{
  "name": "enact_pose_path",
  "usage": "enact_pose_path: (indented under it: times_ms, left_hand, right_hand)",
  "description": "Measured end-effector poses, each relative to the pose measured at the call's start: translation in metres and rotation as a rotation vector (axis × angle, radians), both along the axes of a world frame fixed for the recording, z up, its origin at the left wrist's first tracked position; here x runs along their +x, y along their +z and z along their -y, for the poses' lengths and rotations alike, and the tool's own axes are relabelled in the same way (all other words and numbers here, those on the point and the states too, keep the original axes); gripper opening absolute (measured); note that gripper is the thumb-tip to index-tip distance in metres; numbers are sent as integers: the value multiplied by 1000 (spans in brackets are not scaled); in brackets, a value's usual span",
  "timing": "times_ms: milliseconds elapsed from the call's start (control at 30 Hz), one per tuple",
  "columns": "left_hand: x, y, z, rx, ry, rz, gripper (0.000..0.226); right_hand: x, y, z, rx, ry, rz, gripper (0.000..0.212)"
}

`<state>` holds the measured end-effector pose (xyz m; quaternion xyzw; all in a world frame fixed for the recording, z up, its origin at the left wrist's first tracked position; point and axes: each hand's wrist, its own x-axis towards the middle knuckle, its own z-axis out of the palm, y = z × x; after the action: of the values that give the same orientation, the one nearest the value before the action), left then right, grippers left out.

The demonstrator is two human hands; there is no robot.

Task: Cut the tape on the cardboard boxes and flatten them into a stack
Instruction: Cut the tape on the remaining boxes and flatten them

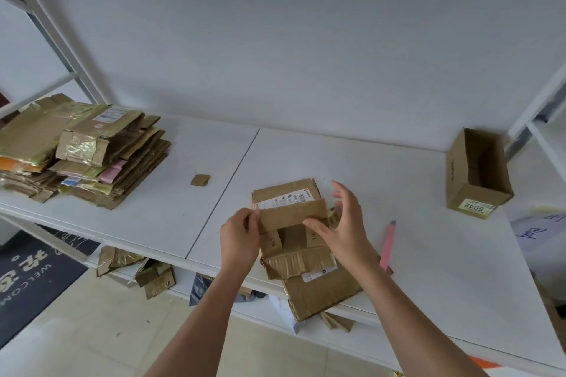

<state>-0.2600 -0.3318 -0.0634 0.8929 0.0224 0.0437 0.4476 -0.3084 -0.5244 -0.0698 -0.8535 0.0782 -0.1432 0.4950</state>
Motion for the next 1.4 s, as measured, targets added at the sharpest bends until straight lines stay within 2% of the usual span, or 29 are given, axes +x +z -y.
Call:
enact_pose_path:
  times_ms: [67, 167, 267, 367, 467, 633, 767, 833, 900, 967, 1167, 1233, 1333, 1400]
  left_hand:
    - [1, -1, -1, -7, -18, -34, 31]
    - [1, -2, 1, -45, -29, -68, 31]
    - [0, -3, 1, -55, -28, -84, 31]
    - [2, -4, -3, -78, -8, -91, 31]
    - [4, -4, -8, -106, 19, -84, 30]
    - [3, 0, -7, -166, 34, -64, 31]
    - [-5, 9, 1, -367, -83, -109, 22]
    - [-8, 7, 5, -386, -118, -134, 55]
    - [-7, 4, 9, -263, -85, -126, 89]
    - [-6, 4, 13, -224, -21, -128, 101]
    - [-4, 1, 19, -215, 93, -113, 90]
    - [-3, 4, 16, -261, 29, -165, 90]
    - [-6, 12, 3, -405, -133, -233, 63]
    - [-6, 16, -8, -488, -245, -270, 57]
  right_hand:
    - [-4, -12, -3, 25, -11, -79, 103]
    - [-4, -24, -10, 26, 7, -115, 107]
    - [0, -31, -14, -42, -8, -60, 94]
    - [2, -33, -12, -87, 21, -94, 84]
    - [-3, -24, -4, -26, 124, -188, 79]
    - [-8, -7, 11, 76, 179, -226, 55]
    - [-3, 4, 16, 139, 129, -196, 49]
    - [0, 13, 16, 129, 114, -170, 47]
    - [4, 18, 16, 95, 111, -150, 46]
    - [7, 21, 14, 92, 117, -158, 47]
    - [5, 32, 13, 114, 121, -147, 46]
    - [3, 37, 14, 104, 117, -131, 45]
    - [1, 46, 21, 89, 116, -82, 41]
    - [0, 53, 28, 81, 119, -60, 41]
